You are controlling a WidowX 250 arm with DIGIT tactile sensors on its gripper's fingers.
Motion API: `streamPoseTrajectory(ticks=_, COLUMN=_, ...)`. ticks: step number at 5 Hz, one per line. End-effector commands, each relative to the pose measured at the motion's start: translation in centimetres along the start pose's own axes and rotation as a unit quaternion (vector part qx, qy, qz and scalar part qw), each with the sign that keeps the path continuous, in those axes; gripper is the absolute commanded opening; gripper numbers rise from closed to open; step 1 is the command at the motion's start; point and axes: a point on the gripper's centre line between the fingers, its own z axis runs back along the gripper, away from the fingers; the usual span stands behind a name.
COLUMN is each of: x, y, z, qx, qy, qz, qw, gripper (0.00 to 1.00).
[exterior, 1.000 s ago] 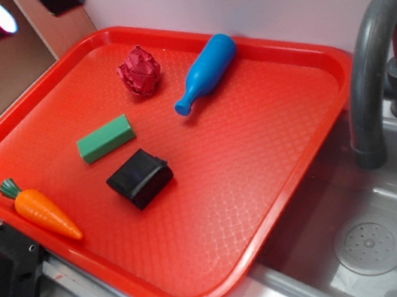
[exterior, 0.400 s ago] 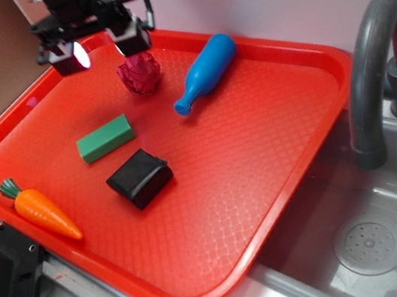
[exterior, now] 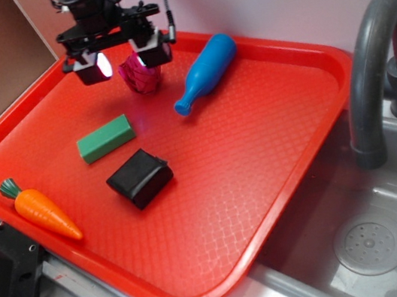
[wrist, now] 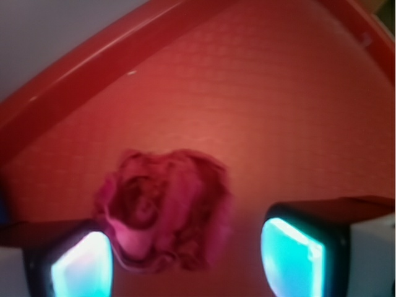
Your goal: Grab the red paper.
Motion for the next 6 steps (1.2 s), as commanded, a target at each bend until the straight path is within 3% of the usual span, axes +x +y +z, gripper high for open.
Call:
streamPoseTrajectory(ticks=1, x=1.8, y=-0.2, z=0.0, qx=-0.02, qy=-0.01, qz=-0.005, qw=1.0, gripper=1.0)
streamPoseTrajectory(ticks=3, x=1.5, y=0.7, z=-2.1, qx=0.017, qy=0.003, qz=-0.006, qw=1.0, gripper=1.0)
streamPoseTrajectory(ticks=4, x=1.4, y=0.7, z=-2.2, qx=0.018, qy=-0.001, qz=-0.007, qw=1.0, gripper=0.74)
streamPoseTrajectory(ticks=5, x=1.2, y=0.5, z=-1.5, qx=0.014, qy=-0.007, qz=-0.005, qw=1.0, gripper=0.0)
streamPoseTrajectory(ticks=6, x=1.0, y=0.7, z=0.3, qx=0.018, qy=-0.022, qz=-0.007, qw=1.0, gripper=0.0)
